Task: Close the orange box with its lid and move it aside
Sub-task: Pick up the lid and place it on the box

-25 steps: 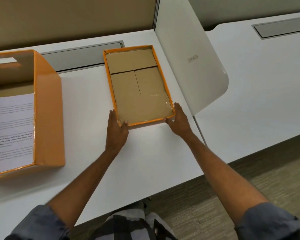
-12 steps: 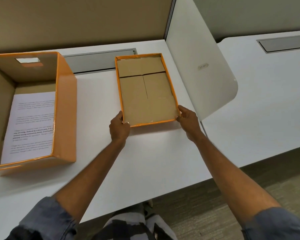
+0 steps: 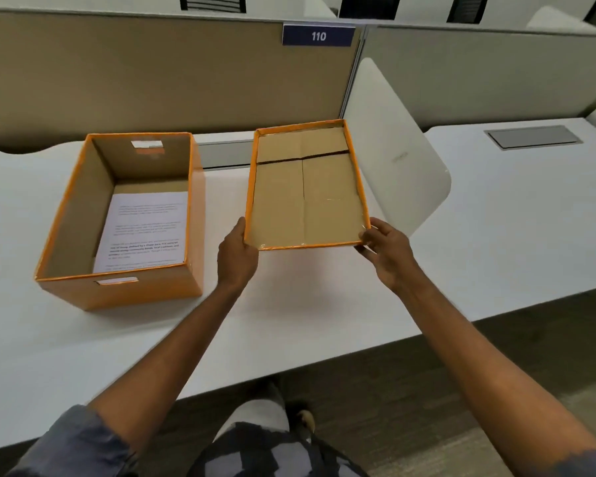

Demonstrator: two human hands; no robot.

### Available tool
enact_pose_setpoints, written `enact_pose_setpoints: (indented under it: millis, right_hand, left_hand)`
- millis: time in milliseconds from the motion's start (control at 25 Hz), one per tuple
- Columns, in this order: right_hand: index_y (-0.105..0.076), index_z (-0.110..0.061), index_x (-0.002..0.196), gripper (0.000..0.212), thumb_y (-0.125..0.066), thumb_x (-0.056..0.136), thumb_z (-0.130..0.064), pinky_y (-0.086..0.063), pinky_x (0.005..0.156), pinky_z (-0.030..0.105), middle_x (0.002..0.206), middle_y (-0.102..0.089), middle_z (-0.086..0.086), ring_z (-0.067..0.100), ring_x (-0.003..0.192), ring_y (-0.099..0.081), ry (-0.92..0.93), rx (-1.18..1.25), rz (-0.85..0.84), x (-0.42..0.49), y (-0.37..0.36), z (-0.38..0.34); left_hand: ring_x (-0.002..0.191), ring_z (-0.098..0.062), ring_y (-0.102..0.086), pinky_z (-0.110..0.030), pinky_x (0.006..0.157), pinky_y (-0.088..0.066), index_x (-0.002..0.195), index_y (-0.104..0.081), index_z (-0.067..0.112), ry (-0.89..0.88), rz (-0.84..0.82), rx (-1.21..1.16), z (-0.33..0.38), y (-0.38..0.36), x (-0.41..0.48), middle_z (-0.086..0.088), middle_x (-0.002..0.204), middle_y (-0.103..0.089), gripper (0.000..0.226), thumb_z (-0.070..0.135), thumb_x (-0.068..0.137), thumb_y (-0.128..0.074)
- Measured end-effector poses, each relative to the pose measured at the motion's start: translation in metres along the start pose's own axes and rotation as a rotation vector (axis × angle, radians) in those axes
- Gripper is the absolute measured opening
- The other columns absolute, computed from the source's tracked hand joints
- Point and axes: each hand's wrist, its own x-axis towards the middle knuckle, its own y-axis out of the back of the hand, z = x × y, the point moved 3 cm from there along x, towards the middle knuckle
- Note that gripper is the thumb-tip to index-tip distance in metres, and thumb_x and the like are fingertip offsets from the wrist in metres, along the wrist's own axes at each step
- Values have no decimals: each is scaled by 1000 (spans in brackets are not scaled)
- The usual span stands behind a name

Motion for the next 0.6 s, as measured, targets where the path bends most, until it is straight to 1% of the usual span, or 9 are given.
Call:
enact_pose_setpoints:
  millis: [40, 80, 120, 200, 280, 360, 440, 520, 600]
  right_hand:
    - [-73, -12, 103, 25, -59, 91, 5, -63, 76, 30, 86, -71, 2, 20, 85, -61, -29, 36, -18, -14, -7, -5]
    - [-74, -10, 102, 24, -59, 90, 4, -62, 79, 32, 91, -71, 4, 22, 90, -61, -55, 91, -31, -25, -14, -10]
    - [-74, -7, 100, 21, -60, 90, 4, -62, 81, 33, 100, -71, 7, 25, 97, -63, -72, 149, -47, -35, -23, -16]
    - [-72, -4, 95, 14, -62, 89, 3, -64, 78, 32, 111, -69, 11, 28, 107, -65, -81, 236, -60, -55, -44, -29]
    - [-70, -3, 97, 11, -65, 89, 2, -65, 78, 32, 115, -69, 14, 29, 109, -66, -82, 278, -67, -75, -69, -40]
    - [-66, -1, 106, 15, -66, 91, -1, -64, 82, 34, 122, -66, 17, 31, 113, -66, -71, 286, -91, -95, -96, -47]
    - [-61, 0, 119, 27, -65, 93, -5, -62, 88, 36, 132, -61, 20, 33, 120, -63, -54, 308, -107, -114, -124, -53]
    - [-54, -2, 134, 41, -65, 96, -13, -61, 94, 39, 139, -57, 19, 35, 128, -60, -33, 342, -136, -131, -149, -57]
    - [-54, -9, 139, 45, -62, 99, -25, -59, 99, 40, 141, -58, 15, 31, 131, -59, 19, 359, -190, -144, -179, -61]
  left_hand:
    - [132, -33, -56, -50, 110, -47, 144, -50, 9, -78, 37, 50, 8, 12, -5, -16, 143, -59, 46, -1, 100, -38]
    - [147, -31, -41, -44, 120, -37, 153, -38, 7, -182, 82, 117, 15, 24, -9, -14, 157, -45, 49, 3, 103, -37]
    - [155, -28, -26, -40, 126, -27, 156, -31, 6, -335, 126, 222, 25, 34, -13, -12, 164, -33, 51, 8, 106, -37]
    - [158, -29, -12, -41, 128, -17, 157, -26, 5, -729, 129, 510, 44, 44, -23, -12, 168, -22, 52, 18, 108, -37]
    - [157, -31, -12, -45, 128, -17, 158, -24, 5, -1003, 44, 706, 56, 45, -30, -15, 168, -19, 57, 25, 108, -43]
    - [157, -30, -12, -45, 128, -15, 159, -21, 6, -1148, 41, 796, 66, 57, -32, -15, 168, -18, 59, 17, 106, -46]
    - [157, -28, -10, -43, 129, -8, 159, -21, 8, -1259, 81, 791, 75, 83, -26, -14, 168, -21, 56, -1, 105, -30]
    - [156, -27, -15, -42, 129, -8, 158, -27, 9, -1338, 103, 749, 81, 117, -21, -13, 165, -28, 59, -7, 102, -13]
    - [153, -28, -26, -44, 128, -19, 154, -36, 9, -1348, 137, 681, 85, 151, -19, -13, 161, -37, 59, -12, 100, -27]
